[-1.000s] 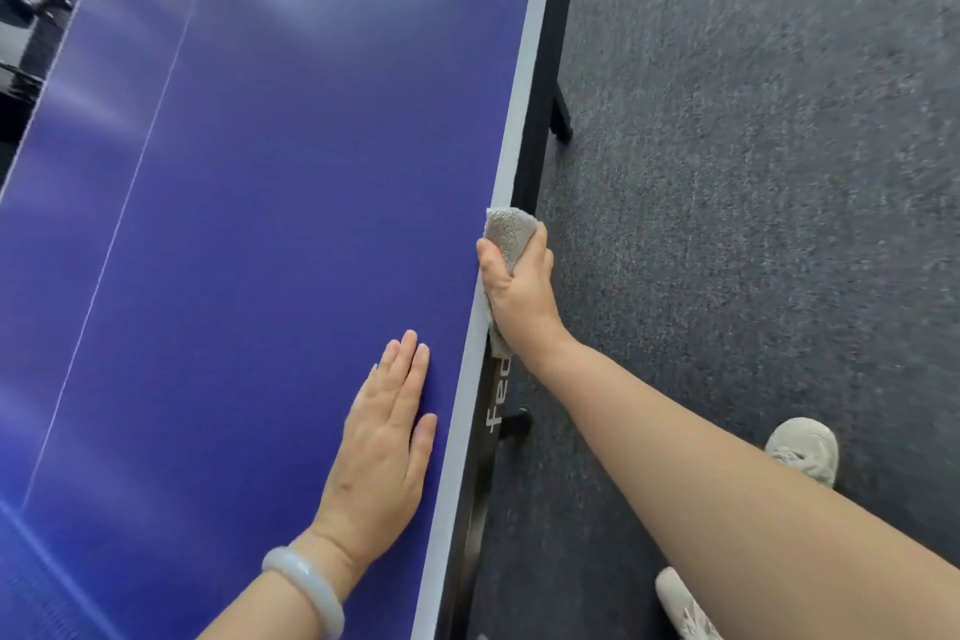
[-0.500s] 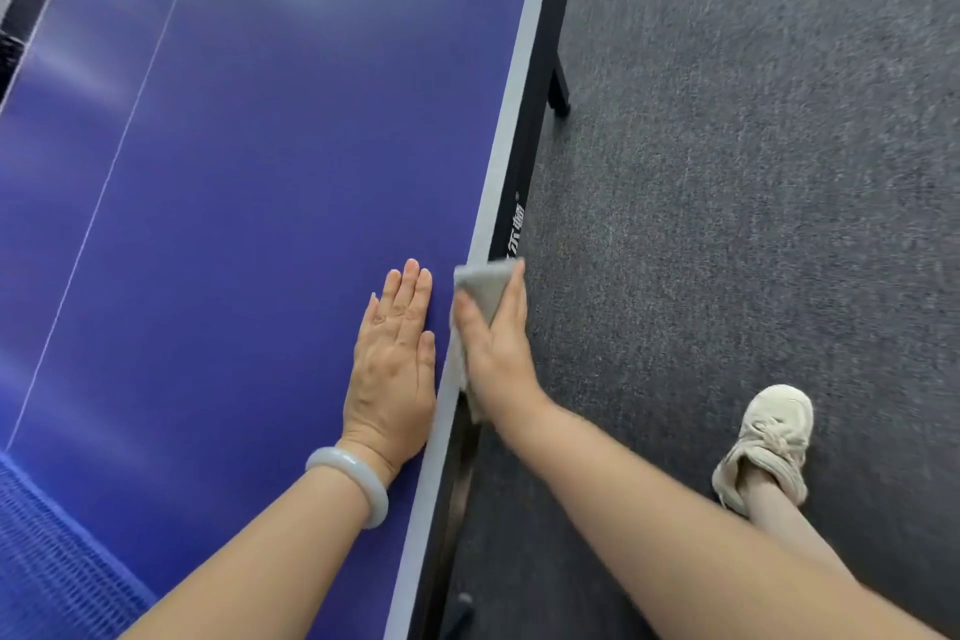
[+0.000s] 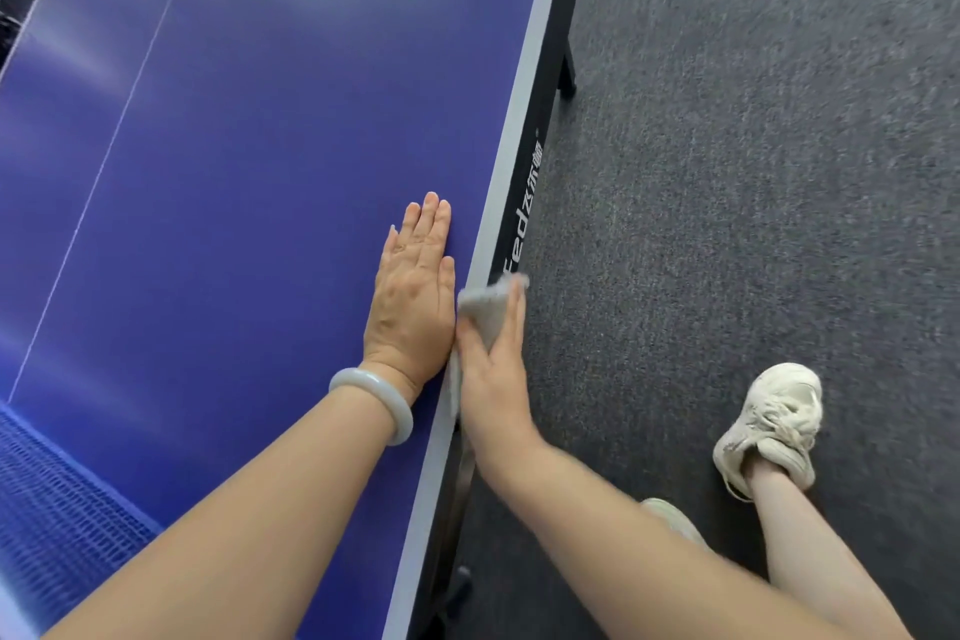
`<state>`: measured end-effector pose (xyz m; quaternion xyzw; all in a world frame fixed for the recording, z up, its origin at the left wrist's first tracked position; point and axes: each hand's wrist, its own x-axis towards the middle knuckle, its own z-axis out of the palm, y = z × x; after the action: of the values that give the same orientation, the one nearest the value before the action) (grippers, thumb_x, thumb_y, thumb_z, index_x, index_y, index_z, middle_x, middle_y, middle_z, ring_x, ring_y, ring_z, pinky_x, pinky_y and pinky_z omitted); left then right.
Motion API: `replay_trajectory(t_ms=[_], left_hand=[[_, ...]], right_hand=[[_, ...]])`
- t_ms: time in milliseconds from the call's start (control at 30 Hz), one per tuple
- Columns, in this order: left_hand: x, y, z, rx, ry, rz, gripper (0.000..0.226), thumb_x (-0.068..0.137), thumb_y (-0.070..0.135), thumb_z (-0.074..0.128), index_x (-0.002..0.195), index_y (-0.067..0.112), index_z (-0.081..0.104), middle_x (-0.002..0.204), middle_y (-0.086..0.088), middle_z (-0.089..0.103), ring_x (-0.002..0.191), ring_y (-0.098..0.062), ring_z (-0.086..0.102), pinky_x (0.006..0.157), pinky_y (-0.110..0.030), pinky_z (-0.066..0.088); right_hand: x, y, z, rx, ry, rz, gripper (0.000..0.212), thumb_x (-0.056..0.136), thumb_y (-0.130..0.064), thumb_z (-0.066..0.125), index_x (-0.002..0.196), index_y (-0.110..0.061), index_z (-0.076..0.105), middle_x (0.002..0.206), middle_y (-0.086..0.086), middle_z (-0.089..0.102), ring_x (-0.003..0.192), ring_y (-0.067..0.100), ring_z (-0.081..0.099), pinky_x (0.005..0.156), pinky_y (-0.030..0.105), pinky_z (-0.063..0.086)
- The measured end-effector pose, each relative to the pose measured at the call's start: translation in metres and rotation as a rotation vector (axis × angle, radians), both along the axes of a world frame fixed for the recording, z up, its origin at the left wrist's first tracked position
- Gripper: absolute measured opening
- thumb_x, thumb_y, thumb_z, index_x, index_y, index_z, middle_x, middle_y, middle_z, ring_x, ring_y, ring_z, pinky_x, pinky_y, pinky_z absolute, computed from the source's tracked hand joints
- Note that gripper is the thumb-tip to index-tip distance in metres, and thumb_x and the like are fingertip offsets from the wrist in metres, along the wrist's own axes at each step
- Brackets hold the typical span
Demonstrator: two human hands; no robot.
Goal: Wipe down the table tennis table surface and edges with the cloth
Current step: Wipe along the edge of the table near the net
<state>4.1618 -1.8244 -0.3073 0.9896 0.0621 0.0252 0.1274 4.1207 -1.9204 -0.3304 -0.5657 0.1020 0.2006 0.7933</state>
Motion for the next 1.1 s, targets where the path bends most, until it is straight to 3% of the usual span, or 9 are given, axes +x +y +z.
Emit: replay_trajectory(t_ms=[67, 200, 300, 400, 633, 767, 967, 1067, 1100], left_hand=[[-0.001, 0.001, -0.001, -0.008, -0.007, -0.009, 0.050, 0.104, 0.007, 0.033, 0.153, 0.006, 0.026, 0.162, -0.005, 0.021, 0.151, -0.018, 0.011, 0.124, -0.039, 0.008], [-0.002, 0.003, 0.001, -0.058, -0.015, -0.006, 0.048, 0.105, 0.008, 0.033, 0.153, 0.007, 0.028, 0.161, -0.004, 0.023, 0.151, -0.016, 0.012, 0.124, -0.038, 0.009], [-0.005, 0.001, 0.006, -0.198, -0.035, 0.040, 0.044, 0.105, 0.005, 0.034, 0.149, 0.006, 0.036, 0.159, -0.006, 0.029, 0.150, -0.017, 0.018, 0.124, -0.039, 0.014], [-0.020, -0.001, 0.014, -0.311, -0.023, 0.051, 0.042, 0.104, 0.001, 0.035, 0.146, 0.005, 0.041, 0.156, -0.005, 0.033, 0.149, -0.015, 0.022, 0.123, -0.036, 0.018], [-0.094, 0.005, 0.014, 0.022, 0.119, -0.135, 0.051, 0.105, 0.011, 0.035, 0.154, 0.007, 0.021, 0.163, -0.004, 0.015, 0.152, -0.017, 0.009, 0.124, -0.042, 0.013], [-0.093, 0.008, 0.006, 0.024, 0.080, -0.131, 0.051, 0.102, 0.012, 0.032, 0.152, 0.004, 0.027, 0.162, -0.007, 0.020, 0.151, -0.021, 0.015, 0.123, -0.046, 0.017], [-0.093, 0.008, 0.005, 0.000, 0.051, -0.112, 0.050, 0.103, 0.010, 0.032, 0.152, 0.005, 0.029, 0.161, -0.006, 0.023, 0.151, -0.020, 0.016, 0.123, -0.043, 0.014], [-0.095, 0.007, 0.005, 0.014, 0.051, -0.105, 0.049, 0.104, 0.009, 0.034, 0.152, 0.005, 0.028, 0.161, -0.008, 0.024, 0.151, -0.021, 0.016, 0.123, -0.043, 0.015], [-0.095, 0.006, 0.005, 0.015, 0.052, -0.100, 0.049, 0.104, 0.007, 0.035, 0.152, 0.004, 0.028, 0.161, -0.008, 0.024, 0.151, -0.022, 0.016, 0.123, -0.044, 0.015]], right_hand=[[0.045, 0.001, 0.003, -0.034, 0.007, -0.041, 0.068, 0.103, -0.025, 0.048, 0.157, -0.022, 0.007, 0.166, -0.001, 0.005, 0.152, 0.009, 0.006, 0.125, 0.038, 0.010], [0.069, 0.000, -0.004, -0.066, -0.020, -0.022, 0.069, 0.102, -0.037, 0.049, 0.158, -0.025, 0.010, 0.165, -0.001, 0.015, 0.150, 0.015, 0.018, 0.123, 0.038, 0.018], [0.058, -0.001, -0.012, -0.134, 0.016, 0.085, 0.077, 0.100, -0.038, 0.053, 0.158, -0.022, 0.005, 0.156, 0.009, 0.021, 0.141, 0.021, 0.034, 0.112, 0.024, 0.026], [0.057, -0.001, -0.013, -0.181, 0.027, 0.158, 0.081, 0.100, -0.040, 0.051, 0.158, -0.022, -0.003, 0.153, 0.010, 0.017, 0.137, 0.025, 0.037, 0.108, 0.027, 0.029], [0.039, -0.001, 0.004, -0.262, 0.062, 0.134, 0.076, 0.102, -0.042, 0.045, 0.159, -0.020, -0.001, 0.157, 0.009, 0.017, 0.140, 0.030, 0.033, 0.117, 0.047, 0.029], [-0.021, -0.003, 0.015, -0.247, 0.090, 0.162, 0.074, 0.103, -0.034, 0.045, 0.158, -0.019, -0.002, 0.164, 0.005, 0.011, 0.148, 0.025, 0.020, 0.121, 0.044, 0.020], [-0.128, -0.033, 0.043, -0.081, 0.471, 0.487, 0.071, 0.104, -0.026, 0.045, 0.157, -0.021, -0.002, 0.164, 0.007, 0.016, 0.148, 0.026, 0.025, 0.120, 0.042, 0.025], [-0.120, -0.033, 0.046, 0.016, 0.789, 0.516, 0.052, 0.100, -0.011, 0.047, 0.148, -0.007, 0.029, 0.147, 0.020, 0.042, 0.136, 0.040, 0.043, 0.112, 0.050, 0.037], [-0.109, -0.034, 0.048, 0.084, 0.876, 0.481, 0.032, 0.098, -0.005, 0.044, 0.129, 0.001, 0.048, 0.130, 0.023, 0.054, 0.129, 0.046, 0.049, 0.109, 0.053, 0.040]])
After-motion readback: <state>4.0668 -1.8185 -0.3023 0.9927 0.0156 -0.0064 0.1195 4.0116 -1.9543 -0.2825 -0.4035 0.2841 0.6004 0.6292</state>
